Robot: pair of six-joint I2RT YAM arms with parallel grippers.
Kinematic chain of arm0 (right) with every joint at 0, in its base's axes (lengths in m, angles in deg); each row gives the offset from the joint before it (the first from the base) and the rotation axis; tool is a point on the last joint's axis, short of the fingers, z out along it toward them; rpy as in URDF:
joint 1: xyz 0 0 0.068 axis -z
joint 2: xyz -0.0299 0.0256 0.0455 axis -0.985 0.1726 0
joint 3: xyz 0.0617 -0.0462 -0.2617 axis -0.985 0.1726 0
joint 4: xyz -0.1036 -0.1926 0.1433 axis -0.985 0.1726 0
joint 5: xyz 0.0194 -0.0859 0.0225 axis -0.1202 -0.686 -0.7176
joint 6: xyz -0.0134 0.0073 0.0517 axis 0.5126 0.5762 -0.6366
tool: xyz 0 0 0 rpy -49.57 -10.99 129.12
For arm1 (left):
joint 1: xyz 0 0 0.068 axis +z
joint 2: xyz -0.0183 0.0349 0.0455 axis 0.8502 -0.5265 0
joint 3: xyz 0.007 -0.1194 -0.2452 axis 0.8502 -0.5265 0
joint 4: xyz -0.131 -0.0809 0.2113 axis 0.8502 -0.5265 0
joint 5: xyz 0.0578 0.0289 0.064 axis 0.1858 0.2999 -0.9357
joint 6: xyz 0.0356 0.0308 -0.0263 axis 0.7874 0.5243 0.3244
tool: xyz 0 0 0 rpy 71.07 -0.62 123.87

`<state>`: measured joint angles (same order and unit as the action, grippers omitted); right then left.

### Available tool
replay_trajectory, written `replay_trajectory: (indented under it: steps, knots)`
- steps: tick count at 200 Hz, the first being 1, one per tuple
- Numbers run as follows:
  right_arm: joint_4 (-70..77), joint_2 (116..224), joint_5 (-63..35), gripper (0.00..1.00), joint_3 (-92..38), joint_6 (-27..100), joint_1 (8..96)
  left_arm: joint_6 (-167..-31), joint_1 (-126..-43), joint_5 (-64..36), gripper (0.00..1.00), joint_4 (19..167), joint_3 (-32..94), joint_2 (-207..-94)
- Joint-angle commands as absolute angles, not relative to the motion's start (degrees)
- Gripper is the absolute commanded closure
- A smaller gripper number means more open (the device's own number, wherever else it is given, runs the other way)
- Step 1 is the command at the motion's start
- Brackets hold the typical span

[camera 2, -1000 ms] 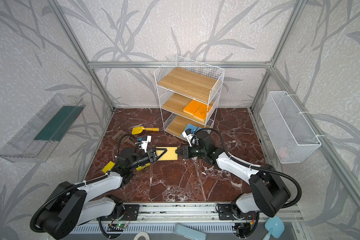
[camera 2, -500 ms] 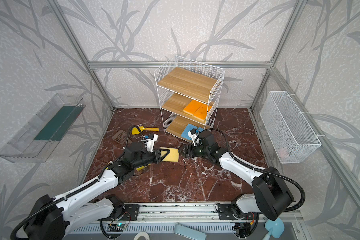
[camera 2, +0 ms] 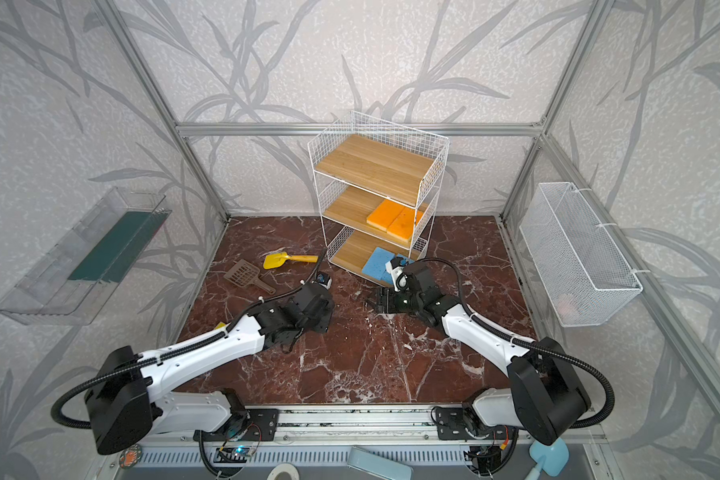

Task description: Place and organize the cleaning sponges onto the shelf

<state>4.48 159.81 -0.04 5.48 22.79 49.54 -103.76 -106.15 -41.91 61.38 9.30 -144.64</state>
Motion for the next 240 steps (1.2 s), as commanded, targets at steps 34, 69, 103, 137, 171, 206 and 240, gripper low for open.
replay_trajectory:
  steps: [34,69,103,137,171,206,240]
  knots:
    - [4.54,158.43,-1.24,0.28,6.86,23.28,50.09,-100.94,-113.25,-50.8,0.79,57.78,17.09,-157.86]
    - [4.91,157.44,-1.55,0.28,7.43,23.62,50.7,-103.26,-116.69,-51.48,0.63,58.18,20.88,-165.55]
    - [5.04,156.23,-5.23,0.28,8.33,23.28,51.1,-105.99,-117.41,-42.99,0.4,65.83,17.36,-163.64]
    - [5.69,157.25,-4.79,0.28,7.94,23.19,51.3,-108.32,-117.62,-39.1,0.32,70.35,13.78,-159.73]
    - [7.2,158.59,-2.93,0.29,7.04,23.63,51.24,-111.2,-117.49,-39.98,0.3,74.63,8.47,-153.47]
    - [7.29,159.64,-1.47,0.29,6.82,23.44,51.25,-111.56,-116.77,-37.76,0.28,79.28,3.79,-149.77]
    - [7.04,160.67,-0.09,0.29,6.69,23.18,51.23,-112.66,-116.59,-34.03,0.28,82.45,1.82,-150.31]
